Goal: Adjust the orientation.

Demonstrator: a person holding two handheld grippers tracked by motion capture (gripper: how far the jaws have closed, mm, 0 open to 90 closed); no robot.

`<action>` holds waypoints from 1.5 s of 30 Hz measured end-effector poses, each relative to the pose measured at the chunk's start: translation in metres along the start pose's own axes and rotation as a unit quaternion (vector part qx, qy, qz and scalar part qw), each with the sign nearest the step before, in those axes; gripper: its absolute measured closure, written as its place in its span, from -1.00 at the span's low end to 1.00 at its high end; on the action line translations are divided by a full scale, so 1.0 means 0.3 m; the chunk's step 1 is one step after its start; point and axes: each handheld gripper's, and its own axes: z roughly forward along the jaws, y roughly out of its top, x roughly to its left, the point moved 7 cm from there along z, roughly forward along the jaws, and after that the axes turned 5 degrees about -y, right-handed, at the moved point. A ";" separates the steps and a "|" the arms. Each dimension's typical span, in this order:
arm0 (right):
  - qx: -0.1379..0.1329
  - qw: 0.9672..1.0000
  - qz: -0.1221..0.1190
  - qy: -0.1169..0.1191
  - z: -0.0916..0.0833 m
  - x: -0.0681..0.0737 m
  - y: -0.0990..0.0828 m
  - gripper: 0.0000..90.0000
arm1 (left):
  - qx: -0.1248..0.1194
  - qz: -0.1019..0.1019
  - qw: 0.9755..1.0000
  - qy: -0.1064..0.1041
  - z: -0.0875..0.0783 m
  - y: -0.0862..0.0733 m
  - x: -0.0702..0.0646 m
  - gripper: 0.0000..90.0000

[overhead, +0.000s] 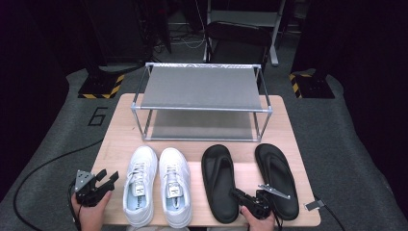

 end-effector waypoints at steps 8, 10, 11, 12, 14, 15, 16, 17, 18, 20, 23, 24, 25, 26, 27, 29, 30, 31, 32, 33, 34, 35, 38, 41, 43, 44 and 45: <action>-0.008 1.000 0.012 -0.002 -0.010 0.009 0.006 0.46 | 0.000 0.000 1.000 0.000 -0.002 0.000 0.000 0.01; -0.012 1.000 0.009 -0.001 -0.011 0.009 0.008 0.46 | -0.001 0.000 1.000 0.000 -0.002 0.000 0.000 0.01; -0.011 1.000 0.010 -0.002 -0.012 0.010 0.008 0.46 | -0.001 0.000 1.000 0.001 -0.002 0.001 0.001 0.01; -0.007 1.000 0.015 -0.003 -0.014 0.013 0.009 0.46 | -0.001 0.000 1.000 0.001 -0.003 0.000 0.001 0.01; -0.008 1.000 0.011 -0.004 -0.016 0.016 0.010 0.46 | -0.001 0.000 1.000 0.001 -0.002 0.000 0.001 0.01; -0.011 1.000 0.011 -0.004 -0.016 0.017 0.011 0.46 | -0.001 0.000 1.000 0.000 -0.002 0.000 0.000 0.01; -0.012 1.000 0.006 -0.004 -0.017 0.015 0.013 0.46 | -0.001 0.000 1.000 0.000 -0.001 0.000 0.000 0.01; -0.011 1.000 0.015 -0.007 -0.021 0.020 0.017 0.47 | 0.000 0.000 1.000 -0.001 -0.002 0.000 -0.001 0.01; -0.011 1.000 0.015 -0.007 -0.021 0.020 0.017 0.47 | 0.000 0.000 1.000 -0.001 -0.002 0.000 -0.001 0.01; -0.019 1.000 0.017 -0.008 -0.025 0.020 0.020 0.47 | -0.002 0.000 1.000 0.000 -0.003 0.000 0.000 0.01; -0.023 1.000 0.014 -0.011 -0.028 0.022 0.020 0.47 | -0.007 -0.003 1.000 0.001 -0.005 0.001 0.001 0.01; -0.023 1.000 0.019 -0.010 -0.029 0.025 0.020 0.47 | -0.004 -0.002 1.000 0.000 -0.007 0.001 0.002 0.01; -0.022 0.999 0.022 -0.009 -0.030 0.026 0.020 0.47 | -0.004 -0.002 1.000 0.000 -0.008 0.001 0.002 0.01; -0.023 0.999 0.028 -0.009 -0.033 0.030 0.022 0.47 | -0.007 -0.002 1.000 0.000 -0.007 0.002 0.002 0.01; -0.024 0.999 0.025 -0.009 -0.033 0.032 0.024 0.47 | -0.014 -0.004 1.000 0.002 -0.006 0.003 0.001 0.01; -0.032 0.999 0.018 -0.014 -0.036 0.038 0.031 0.47 | -0.013 -0.003 1.000 0.002 -0.005 0.003 0.002 0.01; -0.032 0.999 0.021 -0.017 -0.038 0.041 0.032 0.47 | -0.006 -0.002 1.000 -0.001 -0.008 0.002 0.002 0.01; -0.036 0.999 0.020 -0.014 -0.037 0.044 0.037 0.47 | -0.006 -0.002 1.000 -0.001 -0.007 0.002 0.002 0.01; -0.037 0.999 0.021 -0.012 -0.036 0.045 0.040 0.46 | -0.006 -0.003 1.000 -0.002 -0.007 0.002 0.001 0.01; -0.040 0.999 0.021 -0.012 -0.031 0.049 0.048 0.46 | -0.006 -0.003 1.000 -0.002 -0.006 0.002 0.001 0.01; -0.040 0.999 0.021 -0.012 -0.031 0.049 0.048 0.46 | -0.006 -0.003 1.000 -0.002 -0.006 0.002 0.001 0.01; -0.035 0.999 0.023 -0.018 -0.030 0.051 0.053 0.46 | -0.006 -0.004 1.000 -0.003 -0.006 0.002 0.001 0.01; -0.039 0.999 0.025 -0.017 -0.027 0.056 0.063 0.46 | -0.007 -0.005 1.000 -0.002 -0.006 0.002 0.002 0.01; -0.044 0.999 0.024 -0.015 -0.019 0.062 0.074 0.46 | -0.009 -0.007 1.000 -0.001 -0.006 0.002 0.003 0.01; -0.045 0.999 0.022 -0.017 -0.014 0.065 0.077 0.46 | -0.005 -0.008 1.000 -0.001 -0.008 0.001 0.004 0.01; -0.045 0.999 0.023 -0.018 -0.011 0.067 0.079 0.46 | -0.006 -0.009 1.000 -0.001 -0.008 0.001 0.004 0.01; -0.047 0.999 0.021 -0.017 -0.008 0.069 0.081 0.46 | -0.006 -0.009 1.000 -0.001 -0.008 0.001 0.004 0.01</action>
